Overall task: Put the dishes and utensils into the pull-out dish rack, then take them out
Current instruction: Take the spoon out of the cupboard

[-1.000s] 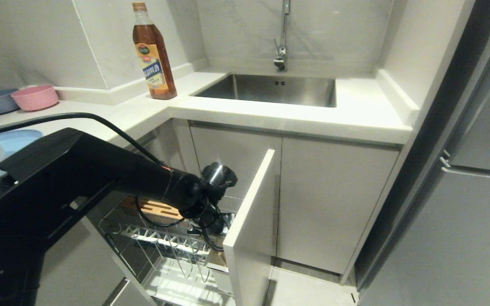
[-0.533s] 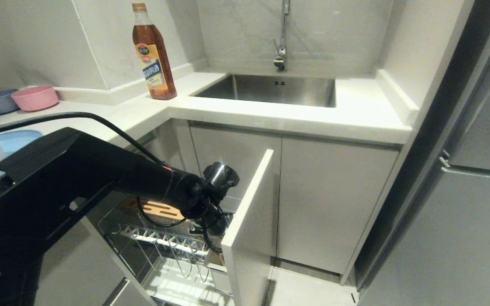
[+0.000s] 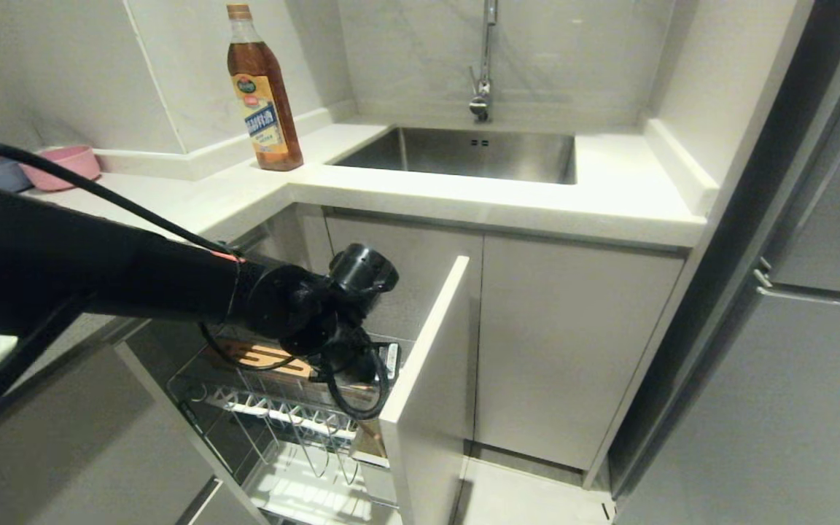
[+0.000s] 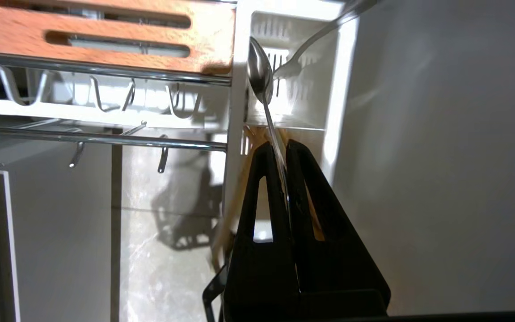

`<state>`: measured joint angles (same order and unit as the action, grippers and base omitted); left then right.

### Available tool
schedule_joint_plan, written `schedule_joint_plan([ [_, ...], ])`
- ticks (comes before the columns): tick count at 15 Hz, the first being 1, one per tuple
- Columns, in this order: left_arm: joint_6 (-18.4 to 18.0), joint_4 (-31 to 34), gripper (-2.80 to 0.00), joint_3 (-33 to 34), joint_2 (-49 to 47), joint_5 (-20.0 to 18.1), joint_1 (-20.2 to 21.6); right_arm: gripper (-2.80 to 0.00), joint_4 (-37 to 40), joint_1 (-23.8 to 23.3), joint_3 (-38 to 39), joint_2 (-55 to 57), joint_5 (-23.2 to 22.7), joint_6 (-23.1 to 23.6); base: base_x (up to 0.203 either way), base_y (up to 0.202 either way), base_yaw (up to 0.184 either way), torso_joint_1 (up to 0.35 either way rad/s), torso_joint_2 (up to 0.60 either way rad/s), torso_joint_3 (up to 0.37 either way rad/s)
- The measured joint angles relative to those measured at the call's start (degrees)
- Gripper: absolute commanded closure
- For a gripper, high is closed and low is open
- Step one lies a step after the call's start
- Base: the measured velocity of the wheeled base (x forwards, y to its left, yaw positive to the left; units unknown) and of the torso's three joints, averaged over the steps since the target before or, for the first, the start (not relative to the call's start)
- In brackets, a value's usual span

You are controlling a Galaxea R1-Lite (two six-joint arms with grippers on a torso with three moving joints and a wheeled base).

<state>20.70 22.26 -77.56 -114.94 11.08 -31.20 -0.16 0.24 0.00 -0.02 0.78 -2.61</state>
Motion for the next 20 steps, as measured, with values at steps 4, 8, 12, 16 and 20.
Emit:
schedule_joint_plan([
  [4,0.0,1.4,0.00,0.2,4.8,0.0,-0.7,0.00,0.0,0.0,0.0,0.0,0.0,0.0,0.000,0.000,0.000,0.000,0.00,0.000],
  [8,-0.1,1.9,0.00,0.4,8.9,0.4,-0.9,0.00,0.0,0.0,0.0,0.0,0.0,0.0,0.000,0.000,0.000,0.000,0.00,0.000],
  [12,-0.1,3.4,0.00,0.5,13.5,0.4,-1.9,0.00,0.0,0.0,0.0,0.0,0.0,0.0,0.000,0.000,0.000,0.000,0.00,0.000],
  [16,-0.1,4.2,0.00,0.3,20.2,0.6,-3.1,0.00,0.0,0.0,0.0,0.0,0.0,0.0,0.000,0.000,0.000,0.000,0.00,0.000],
  [20,-0.3,4.1,0.00,-1.3,29.2,5.0,-3.3,0.00,0.0,0.0,0.0,0.0,0.0,0.0,0.000,0.000,0.000,0.000,0.00,0.000],
])
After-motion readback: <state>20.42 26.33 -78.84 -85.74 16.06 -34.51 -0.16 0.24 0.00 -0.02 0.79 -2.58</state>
